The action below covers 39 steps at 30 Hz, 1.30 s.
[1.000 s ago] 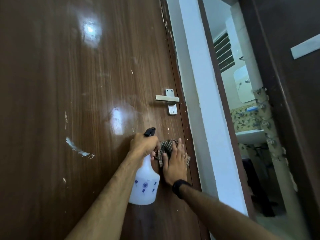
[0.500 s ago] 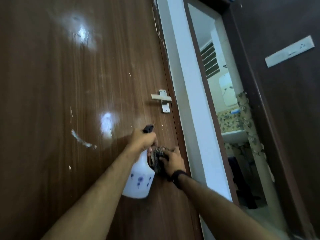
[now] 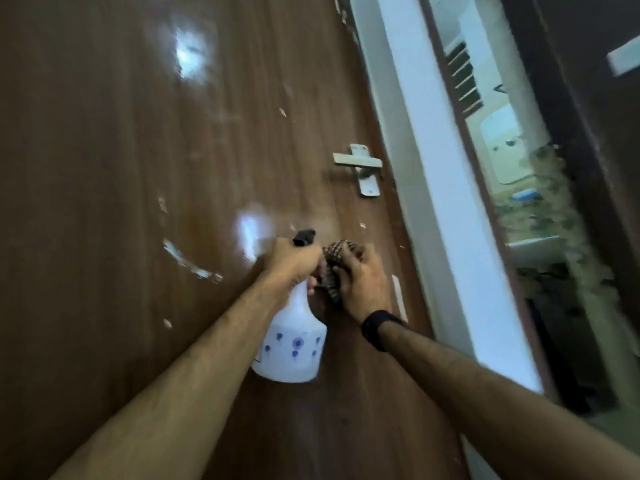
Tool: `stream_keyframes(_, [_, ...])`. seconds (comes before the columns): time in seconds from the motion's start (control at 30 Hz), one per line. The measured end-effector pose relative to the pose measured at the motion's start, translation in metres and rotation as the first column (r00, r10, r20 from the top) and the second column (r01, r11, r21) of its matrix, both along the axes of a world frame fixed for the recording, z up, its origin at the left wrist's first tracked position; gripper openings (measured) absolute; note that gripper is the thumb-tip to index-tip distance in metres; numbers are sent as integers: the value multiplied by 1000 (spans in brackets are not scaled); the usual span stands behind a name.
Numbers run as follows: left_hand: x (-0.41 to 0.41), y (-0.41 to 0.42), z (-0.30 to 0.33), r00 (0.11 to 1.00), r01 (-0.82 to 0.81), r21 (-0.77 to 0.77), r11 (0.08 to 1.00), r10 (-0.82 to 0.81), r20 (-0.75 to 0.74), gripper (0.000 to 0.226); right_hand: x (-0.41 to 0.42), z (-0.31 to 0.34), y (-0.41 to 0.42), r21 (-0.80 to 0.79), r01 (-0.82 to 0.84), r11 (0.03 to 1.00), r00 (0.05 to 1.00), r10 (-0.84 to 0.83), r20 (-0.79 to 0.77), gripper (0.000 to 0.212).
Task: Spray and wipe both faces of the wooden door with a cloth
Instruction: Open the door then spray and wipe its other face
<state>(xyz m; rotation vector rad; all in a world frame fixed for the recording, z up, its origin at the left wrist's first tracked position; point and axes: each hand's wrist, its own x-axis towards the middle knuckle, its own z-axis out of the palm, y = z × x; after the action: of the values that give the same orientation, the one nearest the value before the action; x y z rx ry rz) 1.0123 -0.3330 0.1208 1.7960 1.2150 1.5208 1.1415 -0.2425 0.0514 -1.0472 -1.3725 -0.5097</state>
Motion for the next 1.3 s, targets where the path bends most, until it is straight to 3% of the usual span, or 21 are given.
stream_keyframes(0.1, [-36, 2, 29, 993, -108, 58, 992, 111, -35, 9, -32, 60, 13, 182, 41, 982, 995, -57, 79, 42])
stream_keyframes(0.33, [-75, -4, 123, 979, -198, 112, 974, 202, -26, 7, -91, 131, 24, 281, -68, 957, 978, 8, 207, 49])
stream_keyframes(0.5, [-85, -8, 202, 980, -199, 184, 963, 197, 29, 10, -119, 239, 15, 387, -55, 920, 995, 21, 93, 50])
stream_keyframes(0.63, [-78, -3, 278, 984, -173, 175, 969, 176, -5, 13, -130, 323, 17, 350, 21, 937, 974, 60, -217, 44])
stream_keyframes(0.73, [-75, 5, 322, 978, -137, 90, 987, 149, -148, 13, -121, 363, 27, 309, 39, 950, 923, 84, -376, 46])
stream_keyframes(0.93, [-69, 1, 376, 904, -163, -67, 984, 122, -409, 13, -126, 323, 20, 176, -78, 981, 893, 147, -424, 53])
stream_keyframes(1.07, [-53, -2, 407, 852, -186, -94, 978, 113, -511, 11, -92, 385, 32, 150, -60, 987, 850, 129, -511, 48])
stream_keyframes(1.17, [-41, 0, 431, 851, -212, -150, 966, 107, -513, 12, -76, 429, 32, 125, -117, 985, 869, 163, -468, 48])
stream_keyframes(1.3, [-21, 1, 468, 905, -235, -203, 951, 138, -402, 15, -71, 418, 22, 70, -240, 968, 847, 244, -472, 58])
